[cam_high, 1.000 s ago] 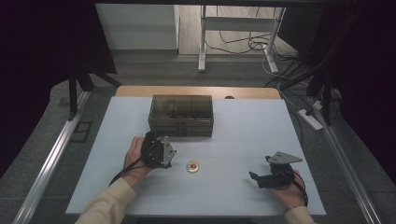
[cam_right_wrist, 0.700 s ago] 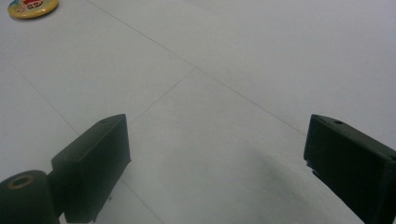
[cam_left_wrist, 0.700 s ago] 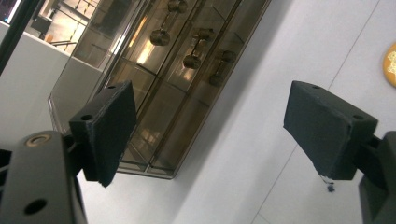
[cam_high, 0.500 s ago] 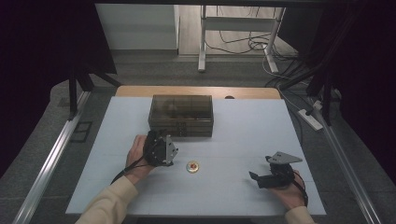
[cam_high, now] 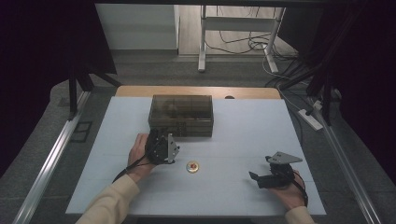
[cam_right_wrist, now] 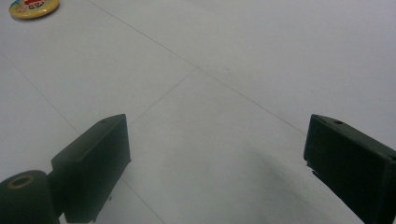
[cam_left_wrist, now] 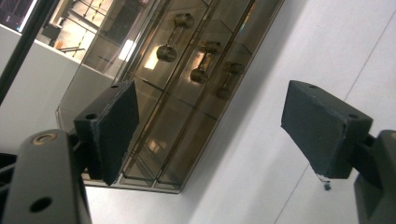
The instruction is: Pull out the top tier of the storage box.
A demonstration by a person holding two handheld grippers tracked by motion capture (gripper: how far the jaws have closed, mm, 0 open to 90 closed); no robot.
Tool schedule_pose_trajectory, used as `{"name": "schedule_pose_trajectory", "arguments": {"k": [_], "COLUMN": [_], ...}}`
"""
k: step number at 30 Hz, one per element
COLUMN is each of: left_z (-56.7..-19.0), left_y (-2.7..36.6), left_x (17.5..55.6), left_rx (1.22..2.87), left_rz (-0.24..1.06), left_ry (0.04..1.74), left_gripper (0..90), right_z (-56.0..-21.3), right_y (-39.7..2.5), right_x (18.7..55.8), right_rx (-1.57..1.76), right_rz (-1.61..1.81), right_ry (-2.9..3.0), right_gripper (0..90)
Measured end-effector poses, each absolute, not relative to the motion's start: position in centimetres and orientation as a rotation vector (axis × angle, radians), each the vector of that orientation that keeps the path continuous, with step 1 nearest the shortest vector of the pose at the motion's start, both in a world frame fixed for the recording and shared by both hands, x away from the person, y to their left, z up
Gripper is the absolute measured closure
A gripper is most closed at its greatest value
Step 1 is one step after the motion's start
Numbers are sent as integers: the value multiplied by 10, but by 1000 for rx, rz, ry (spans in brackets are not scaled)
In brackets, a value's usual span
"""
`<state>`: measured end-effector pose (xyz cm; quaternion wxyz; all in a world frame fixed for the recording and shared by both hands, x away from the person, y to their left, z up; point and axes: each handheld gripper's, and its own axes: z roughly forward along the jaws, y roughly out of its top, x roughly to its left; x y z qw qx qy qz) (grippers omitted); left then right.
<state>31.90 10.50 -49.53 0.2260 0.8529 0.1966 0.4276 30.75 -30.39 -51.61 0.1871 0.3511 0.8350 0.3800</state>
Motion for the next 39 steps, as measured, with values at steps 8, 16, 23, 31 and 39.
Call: {"name": "schedule_pose_trajectory", "arguments": {"k": [8, 16, 23, 31, 39], "left_z": [-495, -497, -498, -500, -499], "left_y": [104, 102, 99, 97, 95], "left_x": [323, 327, 330, 333, 334], "left_rx": [2341, 2341, 2339, 2333, 2331], "left_rz": [1190, 1219, 1238, 1263, 1289], "left_ry": [545, 535, 522, 515, 500], "left_gripper": [201, 212, 223, 248, 282], "right_z": [-516, -516, -516, -516, -517], "right_y": [-304, -305, -304, -304, -304], "right_x": [307, 308, 308, 308, 308], "right_rx": [994, 1003, 1000, 997, 997], "right_rz": [1078, 1091, 1084, 1076, 1073], "right_ry": [2347, 2344, 2345, 2347, 2348], "right_gripper": [70, 70, 70, 70, 70]}}
